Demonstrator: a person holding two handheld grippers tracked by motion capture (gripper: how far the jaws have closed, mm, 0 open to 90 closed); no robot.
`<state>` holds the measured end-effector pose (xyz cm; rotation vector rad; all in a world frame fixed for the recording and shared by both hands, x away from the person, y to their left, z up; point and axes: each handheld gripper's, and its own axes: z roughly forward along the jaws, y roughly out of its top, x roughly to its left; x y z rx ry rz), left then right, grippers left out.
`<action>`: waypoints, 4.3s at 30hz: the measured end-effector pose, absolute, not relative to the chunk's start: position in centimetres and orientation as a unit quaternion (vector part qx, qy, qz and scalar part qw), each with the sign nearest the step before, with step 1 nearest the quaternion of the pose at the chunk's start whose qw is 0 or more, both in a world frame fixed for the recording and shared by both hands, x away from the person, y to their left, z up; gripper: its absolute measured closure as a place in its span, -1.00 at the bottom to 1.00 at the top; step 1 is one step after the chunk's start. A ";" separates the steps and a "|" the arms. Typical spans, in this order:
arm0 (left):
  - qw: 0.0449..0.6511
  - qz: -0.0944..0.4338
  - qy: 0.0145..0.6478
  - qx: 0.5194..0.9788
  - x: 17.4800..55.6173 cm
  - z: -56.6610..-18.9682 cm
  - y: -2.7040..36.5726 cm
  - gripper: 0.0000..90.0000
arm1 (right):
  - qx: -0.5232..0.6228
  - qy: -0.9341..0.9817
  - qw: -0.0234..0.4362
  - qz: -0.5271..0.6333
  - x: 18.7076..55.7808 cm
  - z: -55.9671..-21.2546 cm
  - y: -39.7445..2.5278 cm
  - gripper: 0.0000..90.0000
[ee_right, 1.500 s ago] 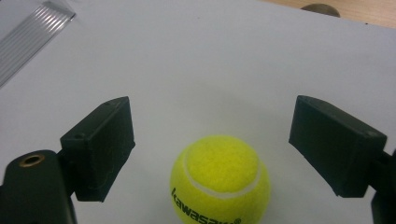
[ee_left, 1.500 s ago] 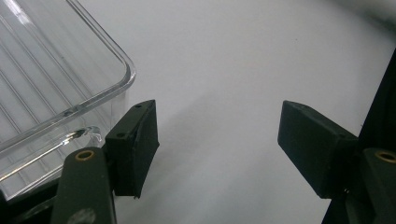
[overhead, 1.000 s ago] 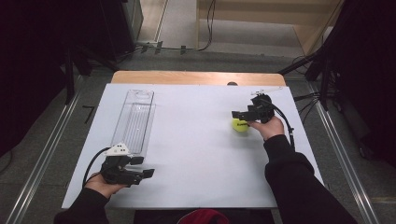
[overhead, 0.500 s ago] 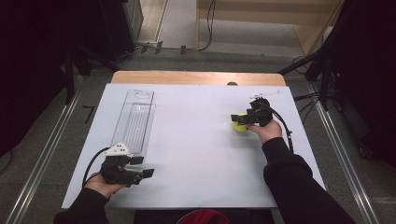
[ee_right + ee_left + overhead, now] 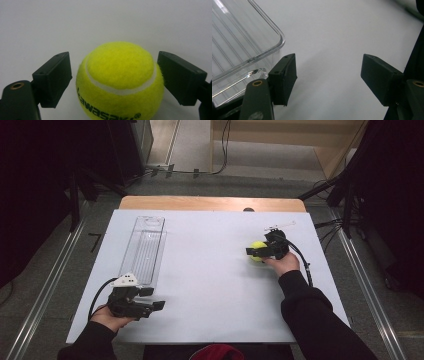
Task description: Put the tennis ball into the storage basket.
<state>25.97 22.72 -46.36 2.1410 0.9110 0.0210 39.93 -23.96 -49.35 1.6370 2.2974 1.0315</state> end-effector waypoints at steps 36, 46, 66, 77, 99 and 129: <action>0.398 0.009 0.358 0.845 26.0 -46.2 22.7 -0.34 | 0.537 0.774 0.063 0.329 39.7 -49.4 -24.2 -0.49; 0.399 0.009 0.358 0.844 26.0 -46.3 22.7 -0.34 | 0.524 0.775 0.073 0.346 39.1 -48.0 -24.2 -0.49; 0.399 0.009 0.358 0.844 26.0 -46.3 22.7 -0.34 | 0.491 0.791 0.071 0.359 37.9 -46.5 -23.6 -0.49; 0.398 0.009 0.357 0.845 26.0 -46.2 22.7 -0.34 | 0.474 0.800 0.057 0.363 37.6 -46.4 -22.7 -0.49; 0.399 0.009 0.358 0.844 26.0 -46.3 22.7 -0.34 | 0.443 0.819 0.036 0.364 36.8 -46.3 -20.2 -0.49; 0.399 0.009 0.358 0.844 26.0 -46.3 22.7 -0.34 | 0.416 0.833 0.012 0.365 35.9 -46.3 -17.7 -0.49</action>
